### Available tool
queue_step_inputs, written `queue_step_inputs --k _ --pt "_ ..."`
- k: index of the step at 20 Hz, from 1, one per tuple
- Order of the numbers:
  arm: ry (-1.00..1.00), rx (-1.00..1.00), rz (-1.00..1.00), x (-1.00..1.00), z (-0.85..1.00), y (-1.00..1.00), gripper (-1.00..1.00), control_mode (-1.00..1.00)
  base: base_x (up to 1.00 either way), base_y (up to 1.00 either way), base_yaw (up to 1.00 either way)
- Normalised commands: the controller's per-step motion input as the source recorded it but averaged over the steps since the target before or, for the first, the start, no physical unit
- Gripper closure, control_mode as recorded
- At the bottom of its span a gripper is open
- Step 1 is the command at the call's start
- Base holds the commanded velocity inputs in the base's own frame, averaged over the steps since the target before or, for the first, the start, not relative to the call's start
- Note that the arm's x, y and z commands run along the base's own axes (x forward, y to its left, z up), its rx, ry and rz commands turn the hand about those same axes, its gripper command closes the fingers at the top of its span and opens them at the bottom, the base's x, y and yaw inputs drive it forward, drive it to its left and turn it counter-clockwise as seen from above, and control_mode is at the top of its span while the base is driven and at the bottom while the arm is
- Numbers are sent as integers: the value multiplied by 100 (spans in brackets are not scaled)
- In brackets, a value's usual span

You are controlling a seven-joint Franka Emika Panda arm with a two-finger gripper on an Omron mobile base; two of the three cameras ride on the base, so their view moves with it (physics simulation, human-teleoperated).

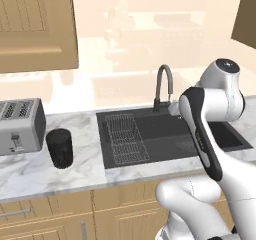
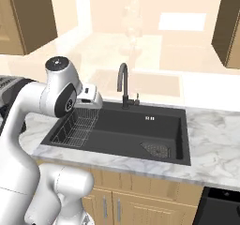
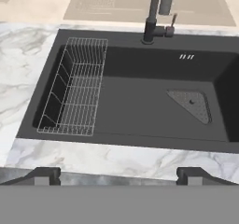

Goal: Turn on the sink faucet and place the jug under the water for a few seconds to fill it up.

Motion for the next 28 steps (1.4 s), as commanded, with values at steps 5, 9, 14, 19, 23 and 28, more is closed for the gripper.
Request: queue_step_inputs --k 5,9,14,19,23,28 --pt "0 0 0 0 0 0 -100 100 0 -52 0" --pt "0 0 0 0 0 0 -100 100 0 -15 0" --pt "0 0 0 0 0 0 -100 100 13 -7 0" --pt "0 0 0 0 0 0 -100 100 7 -17 0" --pt "0 0 0 0 0 0 -100 100 4 -26 0" --pt "0 0 0 0 0 0 -100 100 13 -31 3"
